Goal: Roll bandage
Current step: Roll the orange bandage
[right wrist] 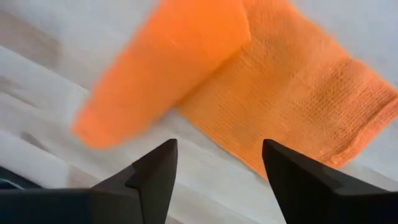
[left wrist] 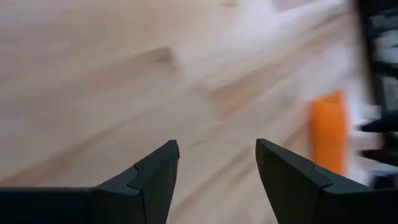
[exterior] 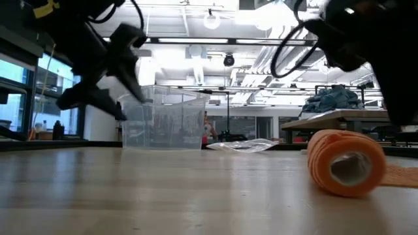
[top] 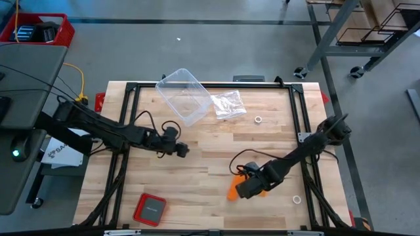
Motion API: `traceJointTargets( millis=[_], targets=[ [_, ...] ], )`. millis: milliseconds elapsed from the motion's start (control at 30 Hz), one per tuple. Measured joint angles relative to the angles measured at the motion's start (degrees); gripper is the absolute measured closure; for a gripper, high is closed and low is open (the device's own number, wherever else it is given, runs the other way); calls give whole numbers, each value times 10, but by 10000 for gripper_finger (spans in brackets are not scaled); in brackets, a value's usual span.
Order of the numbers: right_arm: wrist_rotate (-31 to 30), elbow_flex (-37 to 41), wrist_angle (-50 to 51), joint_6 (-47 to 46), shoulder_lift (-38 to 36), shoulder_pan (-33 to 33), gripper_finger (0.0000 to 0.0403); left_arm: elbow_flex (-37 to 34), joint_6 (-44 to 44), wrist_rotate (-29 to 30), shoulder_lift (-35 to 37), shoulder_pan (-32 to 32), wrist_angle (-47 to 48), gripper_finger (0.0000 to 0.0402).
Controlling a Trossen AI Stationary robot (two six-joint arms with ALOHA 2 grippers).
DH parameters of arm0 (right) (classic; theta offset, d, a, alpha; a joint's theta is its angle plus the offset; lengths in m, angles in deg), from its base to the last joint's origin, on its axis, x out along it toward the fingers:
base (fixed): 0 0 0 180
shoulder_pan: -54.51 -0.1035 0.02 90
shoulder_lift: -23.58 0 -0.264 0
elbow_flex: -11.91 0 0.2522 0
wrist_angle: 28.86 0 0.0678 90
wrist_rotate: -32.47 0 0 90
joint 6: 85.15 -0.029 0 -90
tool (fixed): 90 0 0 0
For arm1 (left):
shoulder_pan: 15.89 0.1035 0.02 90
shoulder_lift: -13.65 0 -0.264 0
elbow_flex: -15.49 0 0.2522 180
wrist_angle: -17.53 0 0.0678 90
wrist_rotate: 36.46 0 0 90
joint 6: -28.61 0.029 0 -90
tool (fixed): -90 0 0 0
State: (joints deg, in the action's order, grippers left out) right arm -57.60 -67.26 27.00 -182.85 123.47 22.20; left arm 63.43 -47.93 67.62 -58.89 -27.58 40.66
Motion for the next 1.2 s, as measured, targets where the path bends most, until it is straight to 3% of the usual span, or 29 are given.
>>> traceJointTargets(
  millis=[133, 300, 567, 733, 967, 1200],
  targets=[
    [-46, 0, -26, -36, -21, 0, 169, 0, -12, -3, -38, -18, -104, 190],
    [-107, -1, -112, -57, -27, -17, 169, 0, -23, -49, -116, -44, -200, 190],
    [-147, -2, -113, -251, 24, -60, 169, 0, -73, -87, -210, -89, -304, 190],
    [-152, -2, -179, -251, 49, -56, 169, 0, -89, -87, -224, -103, -326, 190],
    [-135, -2, -124, -253, 51, -40, 169, 0, -89, -86, -222, -104, -341, 190],
    [-153, -1, -140, -247, 52, -16, 169, 0, -78, -85, -218, -90, -412, 190]
  ],
)
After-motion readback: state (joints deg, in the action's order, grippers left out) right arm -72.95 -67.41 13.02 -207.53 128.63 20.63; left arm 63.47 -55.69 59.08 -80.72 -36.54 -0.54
